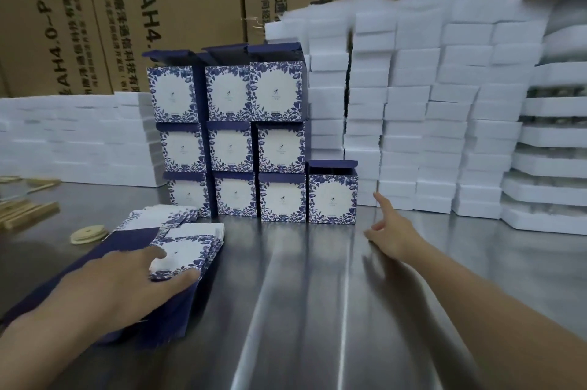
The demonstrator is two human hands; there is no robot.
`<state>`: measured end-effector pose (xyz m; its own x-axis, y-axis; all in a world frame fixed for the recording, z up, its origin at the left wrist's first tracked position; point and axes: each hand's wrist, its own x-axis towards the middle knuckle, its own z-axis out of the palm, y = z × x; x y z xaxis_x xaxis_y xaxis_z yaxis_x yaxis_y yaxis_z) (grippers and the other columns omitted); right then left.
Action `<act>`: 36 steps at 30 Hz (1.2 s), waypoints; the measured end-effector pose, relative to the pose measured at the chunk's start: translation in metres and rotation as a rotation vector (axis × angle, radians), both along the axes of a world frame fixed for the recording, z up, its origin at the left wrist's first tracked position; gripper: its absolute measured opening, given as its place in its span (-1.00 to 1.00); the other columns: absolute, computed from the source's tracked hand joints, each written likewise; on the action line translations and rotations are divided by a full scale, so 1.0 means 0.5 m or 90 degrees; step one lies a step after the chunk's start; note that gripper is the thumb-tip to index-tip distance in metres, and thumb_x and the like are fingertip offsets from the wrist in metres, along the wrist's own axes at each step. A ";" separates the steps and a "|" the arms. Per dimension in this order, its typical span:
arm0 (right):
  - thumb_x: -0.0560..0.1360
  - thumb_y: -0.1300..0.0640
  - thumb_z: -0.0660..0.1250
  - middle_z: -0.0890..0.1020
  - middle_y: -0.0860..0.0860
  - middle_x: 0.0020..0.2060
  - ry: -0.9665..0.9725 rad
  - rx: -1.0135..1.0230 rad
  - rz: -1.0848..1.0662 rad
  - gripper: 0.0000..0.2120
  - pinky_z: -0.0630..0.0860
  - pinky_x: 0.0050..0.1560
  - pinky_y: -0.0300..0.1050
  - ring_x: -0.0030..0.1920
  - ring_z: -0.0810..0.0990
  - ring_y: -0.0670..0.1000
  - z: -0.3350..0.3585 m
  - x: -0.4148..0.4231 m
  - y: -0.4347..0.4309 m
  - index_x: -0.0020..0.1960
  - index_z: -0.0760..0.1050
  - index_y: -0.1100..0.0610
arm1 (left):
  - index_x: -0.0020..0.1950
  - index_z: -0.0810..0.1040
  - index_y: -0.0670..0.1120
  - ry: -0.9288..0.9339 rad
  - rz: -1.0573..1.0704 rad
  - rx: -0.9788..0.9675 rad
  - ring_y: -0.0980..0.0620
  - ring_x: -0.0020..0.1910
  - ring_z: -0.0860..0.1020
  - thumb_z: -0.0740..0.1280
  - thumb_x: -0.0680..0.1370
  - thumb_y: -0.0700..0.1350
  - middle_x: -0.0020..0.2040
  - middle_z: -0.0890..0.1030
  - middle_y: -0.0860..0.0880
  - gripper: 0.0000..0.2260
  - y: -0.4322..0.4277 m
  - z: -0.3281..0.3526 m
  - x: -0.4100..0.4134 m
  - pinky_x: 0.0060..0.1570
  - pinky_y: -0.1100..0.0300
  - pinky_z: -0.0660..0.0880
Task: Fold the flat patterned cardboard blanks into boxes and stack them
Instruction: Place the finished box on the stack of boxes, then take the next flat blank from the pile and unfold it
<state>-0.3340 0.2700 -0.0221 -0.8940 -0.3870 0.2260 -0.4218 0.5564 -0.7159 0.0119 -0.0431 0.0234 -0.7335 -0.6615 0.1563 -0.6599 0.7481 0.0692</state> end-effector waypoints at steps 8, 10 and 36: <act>0.60 0.10 0.43 0.63 0.06 0.11 0.001 0.026 0.006 -0.27 0.38 0.13 -0.16 0.09 0.61 0.06 -0.011 0.107 0.125 0.65 0.18 -0.21 | 0.58 0.39 0.01 -0.088 0.032 0.023 -0.21 0.42 0.50 0.22 0.41 0.56 0.52 0.49 -0.13 -0.10 0.027 0.033 -0.087 0.33 -0.03 0.48; 0.60 0.12 0.44 0.60 0.07 0.15 0.006 0.017 0.019 -0.29 0.43 0.20 -0.13 0.12 0.64 0.06 -0.020 0.140 0.156 0.63 0.21 -0.21 | 0.54 0.47 -0.02 -0.114 0.023 0.032 -0.20 0.40 0.52 0.23 0.49 0.44 0.50 0.51 -0.15 -0.23 0.030 0.051 -0.103 0.33 0.02 0.46; 0.68 -0.33 0.14 0.76 0.03 0.11 -0.167 -0.591 -0.048 -0.50 0.67 -0.02 0.08 0.07 0.78 0.08 0.064 0.329 0.341 0.32 0.55 0.02 | 0.12 0.59 -0.09 0.620 -0.295 1.124 0.01 -0.25 0.71 0.25 0.73 -0.10 -0.18 0.76 -0.05 -0.86 0.338 0.055 -0.162 -0.29 0.09 0.67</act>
